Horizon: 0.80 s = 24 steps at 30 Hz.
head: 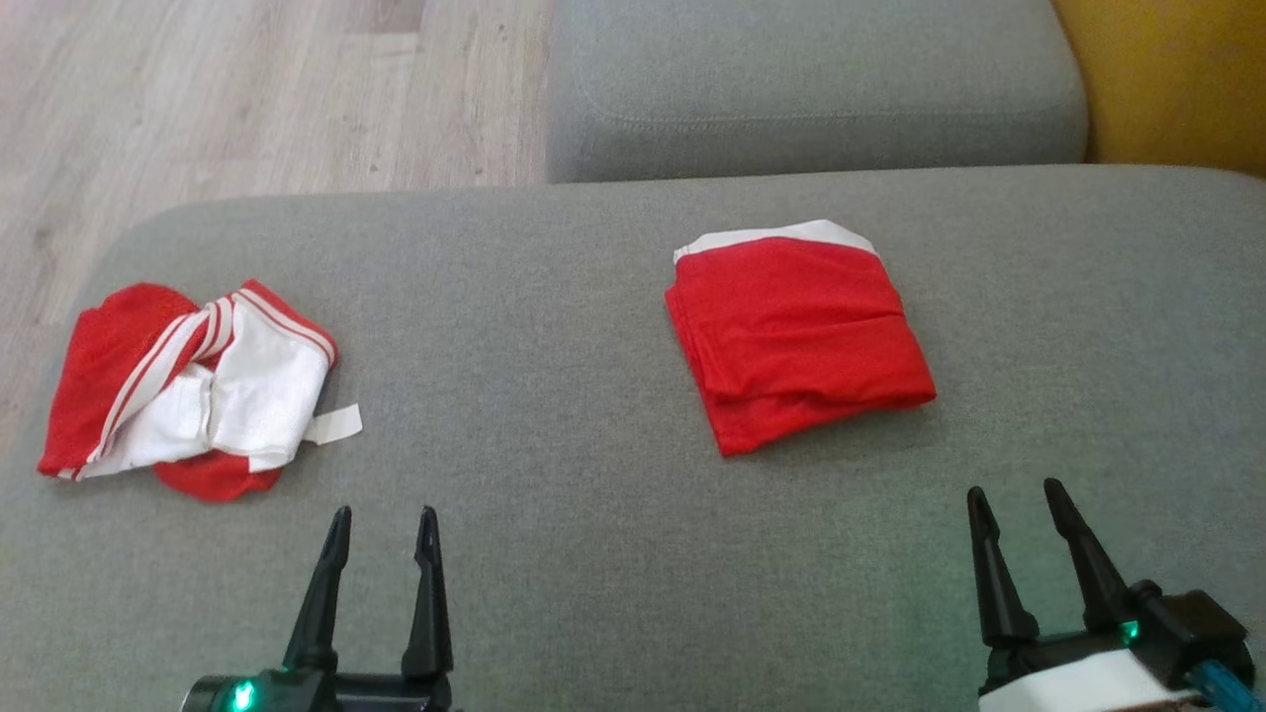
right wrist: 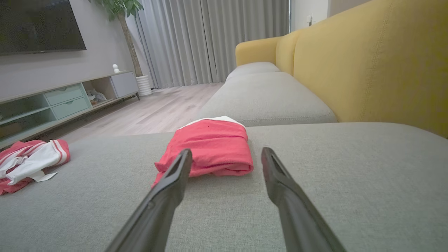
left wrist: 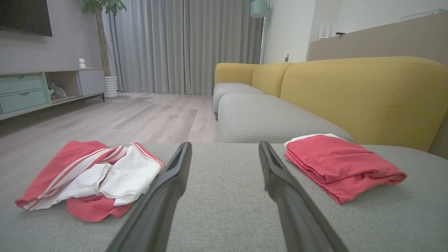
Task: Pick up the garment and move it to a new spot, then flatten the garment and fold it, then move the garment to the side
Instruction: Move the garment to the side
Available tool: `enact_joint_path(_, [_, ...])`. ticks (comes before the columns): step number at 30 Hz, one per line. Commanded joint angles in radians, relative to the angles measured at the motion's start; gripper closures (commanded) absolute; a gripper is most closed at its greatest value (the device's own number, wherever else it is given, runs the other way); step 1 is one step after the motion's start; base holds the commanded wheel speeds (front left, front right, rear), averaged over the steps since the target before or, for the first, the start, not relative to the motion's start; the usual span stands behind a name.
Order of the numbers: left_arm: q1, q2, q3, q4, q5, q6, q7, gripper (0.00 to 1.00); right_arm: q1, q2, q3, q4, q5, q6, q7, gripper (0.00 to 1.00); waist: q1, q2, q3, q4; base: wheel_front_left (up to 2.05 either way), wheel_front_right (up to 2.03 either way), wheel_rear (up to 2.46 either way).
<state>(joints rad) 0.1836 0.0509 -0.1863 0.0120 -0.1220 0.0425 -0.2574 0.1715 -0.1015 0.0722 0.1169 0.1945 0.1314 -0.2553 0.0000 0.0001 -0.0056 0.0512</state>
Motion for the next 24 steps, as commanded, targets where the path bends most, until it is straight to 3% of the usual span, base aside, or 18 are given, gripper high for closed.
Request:
enact_joint_path(1, [-0.046,-0.001,0.026,-0.035,0.007,0.001,-0.004,0.0,-0.05,-0.015,0.021,-0.023,0.005,-0.001,-0.006,0.0,0.0,-0.0001,0.01,0.003,0.0,0.0,0.0])
enact_joint_path(6, [-0.081,-0.001,0.013,-0.059,0.012,0.003,-0.004,0.0,-0.138,-0.038,0.047,0.039,0.045,-0.001,-0.006,0.0,0.0,-0.0001,0.094,0.012,0.0,0.0,0.0])
enact_joint_path(12, [-0.143,-0.001,-0.008,-0.072,0.014,-0.001,-0.004,0.0,-0.352,-0.096,0.071,0.157,0.129,-0.001,0.003,0.0,0.0,-0.0001,0.213,0.022,0.0,0.0,0.0])
enact_joint_path(18, [-0.206,-0.001,-0.03,-0.064,0.01,-0.004,-0.004,0.0,-0.577,-0.188,0.114,0.282,0.24,-0.001,0.167,0.0,0.0,-0.0001,0.287,0.041,0.0,0.0,0.0])
enact_joint_path(24, [-0.25,-0.001,-0.06,-0.056,-0.002,0.003,-0.004,0.0,-0.694,-0.268,0.198,0.385,0.344,-0.001,0.327,0.0,0.0,-0.0001,0.333,0.066,0.0,0.0,0.0])
